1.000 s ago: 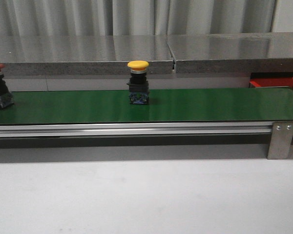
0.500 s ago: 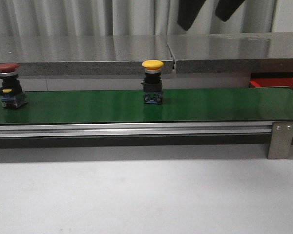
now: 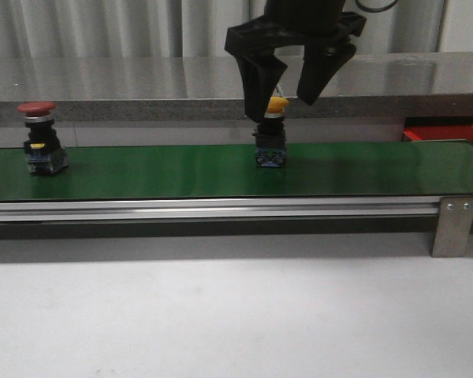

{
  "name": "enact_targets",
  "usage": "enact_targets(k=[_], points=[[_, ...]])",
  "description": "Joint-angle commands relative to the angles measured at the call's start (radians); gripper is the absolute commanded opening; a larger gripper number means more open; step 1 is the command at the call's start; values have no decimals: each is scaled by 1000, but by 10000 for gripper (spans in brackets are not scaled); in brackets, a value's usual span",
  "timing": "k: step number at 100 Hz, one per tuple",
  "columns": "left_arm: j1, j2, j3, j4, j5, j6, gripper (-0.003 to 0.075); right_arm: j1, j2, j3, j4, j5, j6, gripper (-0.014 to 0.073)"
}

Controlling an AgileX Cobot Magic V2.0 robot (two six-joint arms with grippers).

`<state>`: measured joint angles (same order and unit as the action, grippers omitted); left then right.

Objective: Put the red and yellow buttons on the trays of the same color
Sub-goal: 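Lower the right gripper onto the yellow button on the belt, grasp, then carry the yellow button into the yellow tray and open the right gripper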

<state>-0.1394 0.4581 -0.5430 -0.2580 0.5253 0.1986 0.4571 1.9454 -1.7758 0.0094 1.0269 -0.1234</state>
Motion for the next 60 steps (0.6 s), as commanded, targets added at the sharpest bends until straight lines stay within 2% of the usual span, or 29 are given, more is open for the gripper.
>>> enact_targets(k=[1,11,23,28,60], points=[[-11,4,-26,-18,-68,2,-19,-11,-37,-34,1,-67,-12,591],[-11,4,-26,-18,-68,2,-19,-21,-30,-34,0,-96,-12,524],[-11,4,-26,-18,-68,2,-19,-37,-30,-34,1,-102,-7,318],[-11,4,-26,-18,-68,2,-19,-44,-30,-34,1,-103,-7,269],[-11,4,-26,-18,-68,2,-19,-49,-79,-30,3,-128,45,257]])
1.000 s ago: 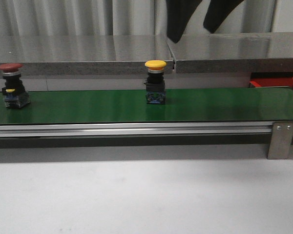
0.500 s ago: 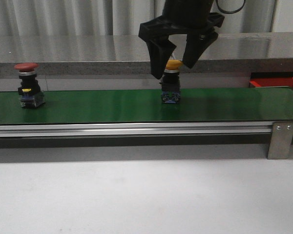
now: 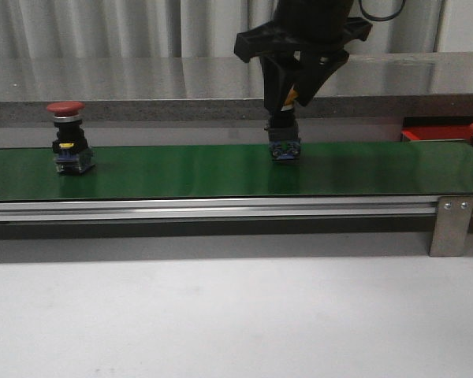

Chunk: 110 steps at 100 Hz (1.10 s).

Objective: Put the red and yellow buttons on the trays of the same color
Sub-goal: 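Carry the yellow button into the yellow tray and open the right gripper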

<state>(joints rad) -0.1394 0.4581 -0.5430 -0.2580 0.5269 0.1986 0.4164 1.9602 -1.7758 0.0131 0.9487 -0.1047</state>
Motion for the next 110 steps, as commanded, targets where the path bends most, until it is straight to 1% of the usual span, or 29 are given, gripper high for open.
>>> enact_targets(k=[1,13,29,41,53,74,91,110], points=[[-11,4,-26,-18,-69,2,-19,-8,-97,-30,0,-50,30,257],[-11,4,-26,-18,-69,2,-19,-15,-142,-6,-1,-58,58,257],[-11,4,-26,-18,-69,2,-19,-24,-216,74,-1,-80,71,257],[-11,4,-26,-18,-69,2,-19,-47,-283,151,-1,-107,89,257],[-11,4,-26,-18,-69,2,-19,-92,-356,233,-1,-134,112,257],[-11,4,-26,-18,-69,2,-19,-223,-468,370,-1,-163,145,257],[-11,4,-26,-18,-69,2,-19,-369,-526,459,-2,-178,150,257],[-11,4,-26,-18,-69,2,-19,-534,-538,519,-2,-207,152,257]])
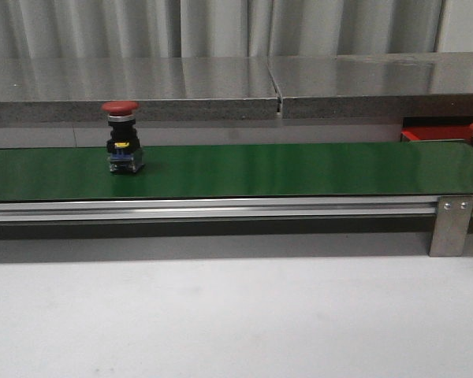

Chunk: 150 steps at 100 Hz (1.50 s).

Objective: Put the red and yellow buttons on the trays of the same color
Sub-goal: 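Carry the yellow button into the yellow tray and open the right gripper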

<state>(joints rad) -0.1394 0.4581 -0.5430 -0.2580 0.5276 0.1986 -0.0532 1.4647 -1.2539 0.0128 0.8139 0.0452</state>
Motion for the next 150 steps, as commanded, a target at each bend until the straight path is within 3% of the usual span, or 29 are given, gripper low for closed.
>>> enact_targets(k=[1,46,87,122,129,144,150], points=[[-11,4,-26,-18,-70,2,-19,-71,-43,-1,-2,-78,2,257],[-11,4,-26,-18,-70,2,-19,-342,-27,143,1,-267,51,257],[-11,4,-26,-18,-70,2,-19,-359,108,196,67,-428,52,257],[-11,4,-26,-18,-70,2,-19,-359,162,196,77,-417,52,261],[-11,4,-26,-18,-70,2,-19,-359,172,196,79,-416,52,307],[-11,4,-26,-18,-70,2,-19,-359,167,196,89,-420,52,555],[-11,4,-26,-18,-70,2,-19,-359,160,196,89,-423,52,595]])
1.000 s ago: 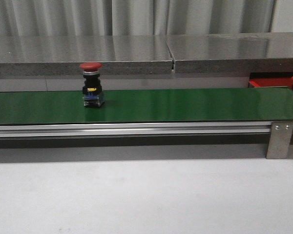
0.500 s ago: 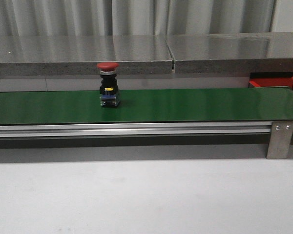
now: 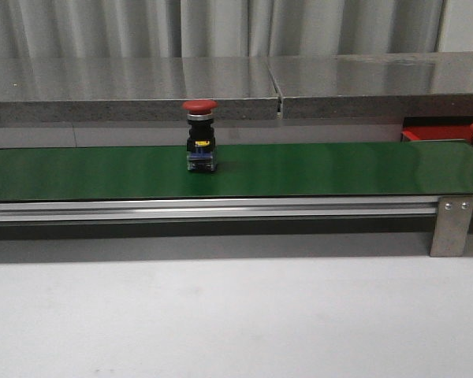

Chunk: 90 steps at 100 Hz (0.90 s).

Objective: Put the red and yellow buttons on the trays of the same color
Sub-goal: 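Carry the yellow button into the yellow tray and open the right gripper, then lower the right gripper onto the red button on the belt, grasp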

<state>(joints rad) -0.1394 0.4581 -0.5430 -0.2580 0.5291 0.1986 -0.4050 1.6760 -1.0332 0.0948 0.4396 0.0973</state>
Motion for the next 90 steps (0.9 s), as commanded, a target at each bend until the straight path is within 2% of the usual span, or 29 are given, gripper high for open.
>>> enact_targets(k=[1,31,51,90], points=[[-11,4,-26,-18,-71,2,-19,-7,-52,-25,7,-50,0,596],[-11,4,-26,-18,-71,2,-19,-5,-182,-25,-19,-79,-7,591],[-11,4,-26,-19,-71,2,-19,60,-287,-34,-41,-67,-46,591],[-11,4,-26,-19,-71,2,-19,301,-264,-271,-40,260,-168,635]])
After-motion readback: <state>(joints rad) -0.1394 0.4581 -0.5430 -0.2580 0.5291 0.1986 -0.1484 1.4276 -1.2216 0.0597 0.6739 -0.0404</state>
